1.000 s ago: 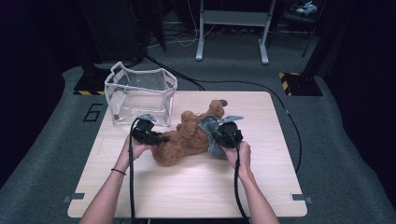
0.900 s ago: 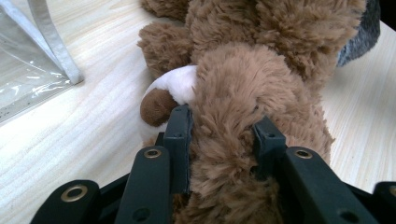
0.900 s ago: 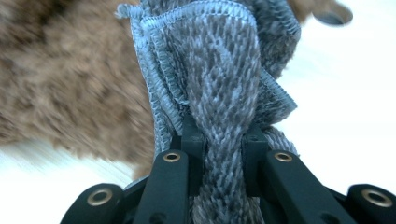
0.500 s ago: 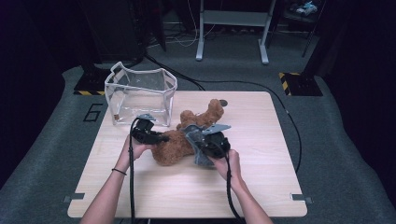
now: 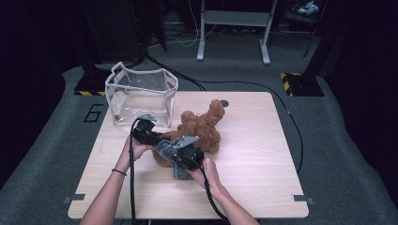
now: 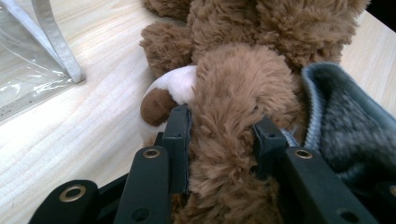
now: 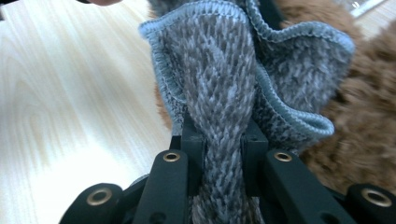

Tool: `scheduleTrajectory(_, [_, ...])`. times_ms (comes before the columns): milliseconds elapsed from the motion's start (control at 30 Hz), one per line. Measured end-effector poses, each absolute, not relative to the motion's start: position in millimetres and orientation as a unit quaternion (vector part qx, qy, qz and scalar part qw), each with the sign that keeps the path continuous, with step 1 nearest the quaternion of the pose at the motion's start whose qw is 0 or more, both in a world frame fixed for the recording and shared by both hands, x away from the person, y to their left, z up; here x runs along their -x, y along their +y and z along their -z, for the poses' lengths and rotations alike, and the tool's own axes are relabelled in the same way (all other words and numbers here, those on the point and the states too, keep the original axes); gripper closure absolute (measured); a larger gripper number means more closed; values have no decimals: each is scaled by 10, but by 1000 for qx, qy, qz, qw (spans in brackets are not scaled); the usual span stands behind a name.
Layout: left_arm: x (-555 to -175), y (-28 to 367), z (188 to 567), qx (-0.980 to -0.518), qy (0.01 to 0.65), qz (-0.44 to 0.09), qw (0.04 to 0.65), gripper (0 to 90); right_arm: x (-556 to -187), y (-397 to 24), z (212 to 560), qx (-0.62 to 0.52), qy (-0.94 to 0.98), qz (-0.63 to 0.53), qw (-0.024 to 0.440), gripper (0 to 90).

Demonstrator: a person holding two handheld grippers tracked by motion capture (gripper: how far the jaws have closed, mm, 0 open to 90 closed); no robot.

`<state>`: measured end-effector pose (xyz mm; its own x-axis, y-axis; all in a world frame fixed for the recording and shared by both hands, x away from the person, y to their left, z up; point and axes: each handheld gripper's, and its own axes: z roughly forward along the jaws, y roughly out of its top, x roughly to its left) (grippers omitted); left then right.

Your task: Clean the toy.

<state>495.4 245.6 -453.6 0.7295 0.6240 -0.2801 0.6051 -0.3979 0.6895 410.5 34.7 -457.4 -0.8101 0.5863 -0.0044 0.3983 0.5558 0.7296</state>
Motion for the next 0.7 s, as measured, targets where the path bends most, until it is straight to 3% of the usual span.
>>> scheduleTrajectory(700, [-4956, 2451, 4539, -840, 356, -14, 410, 657, -4302, -501, 4583, -373, 839, -360, 168, 774])
